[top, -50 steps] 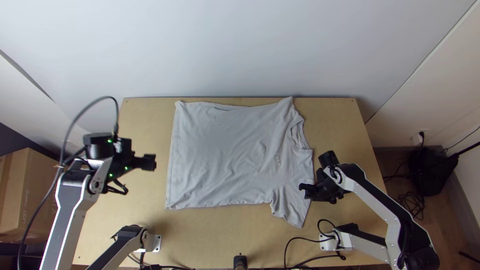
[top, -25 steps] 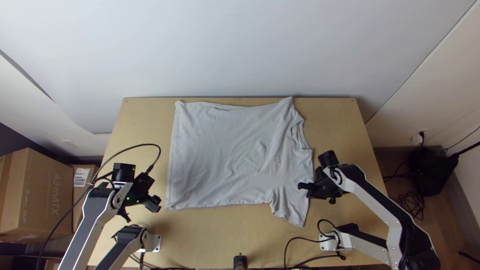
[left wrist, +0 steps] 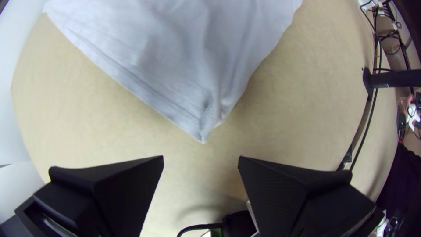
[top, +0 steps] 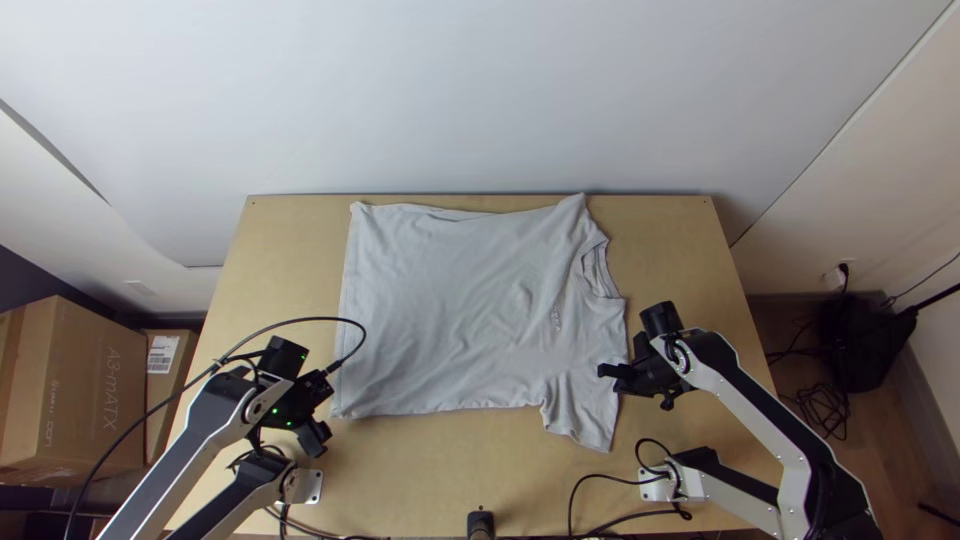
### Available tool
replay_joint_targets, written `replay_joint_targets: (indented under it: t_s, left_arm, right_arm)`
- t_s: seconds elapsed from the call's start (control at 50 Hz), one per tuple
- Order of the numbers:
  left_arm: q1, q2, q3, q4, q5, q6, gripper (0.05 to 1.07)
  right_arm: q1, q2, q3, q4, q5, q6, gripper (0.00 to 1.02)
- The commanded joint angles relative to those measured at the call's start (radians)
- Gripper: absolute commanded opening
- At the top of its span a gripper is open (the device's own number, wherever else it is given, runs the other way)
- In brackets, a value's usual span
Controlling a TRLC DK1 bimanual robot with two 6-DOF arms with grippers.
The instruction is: Fold the t-shirt
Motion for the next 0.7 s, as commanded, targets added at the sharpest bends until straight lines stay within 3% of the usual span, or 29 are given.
replay_joint_targets:
  t_s: [0.0, 0.2, 0.26, 0.3, 0.36, 0.38, 0.5, 0.68]
  left_arm:
    - [-0.031, 0.058, -0.023, 0.017, 0.007, -0.020, 0.88]
    - [-0.053, 0.170, -0.037, 0.127, 0.012, -0.054, 0.88]
    - [-0.057, 0.193, -0.043, 0.169, 0.030, -0.061, 0.78]
    - [-0.056, 0.204, -0.047, 0.187, 0.062, -0.061, 0.62]
    - [-0.057, 0.213, -0.055, 0.249, 0.119, -0.035, 0.17]
    - [-0.059, 0.217, -0.057, 0.267, 0.133, -0.015, 0.06]
    - [-0.042, 0.231, -0.061, 0.255, 0.145, 0.020, 0.08]
    - [0.130, 0.204, -0.035, 0.207, 0.168, 0.104, 0.08]
  right_arm:
    - [-0.001, -0.017, 0.001, -0.002, -0.004, 0.024, 0.02]
    - [-0.003, -0.028, 0.014, -0.007, -0.004, 0.032, 0.02]
    - [-0.004, -0.034, 0.014, -0.010, -0.004, 0.032, 0.02]
    - [-0.007, -0.036, 0.016, -0.010, -0.004, 0.032, 0.02]
    - [-0.015, -0.042, 0.014, -0.011, -0.003, 0.032, 0.02]
    - [-0.020, -0.043, 0.016, -0.013, -0.004, 0.032, 0.02]
    - [-0.050, -0.062, 0.024, -0.021, -0.003, 0.029, 0.02]
    - [-0.119, -0.073, 0.051, -0.051, -0.003, 0.003, 0.02]
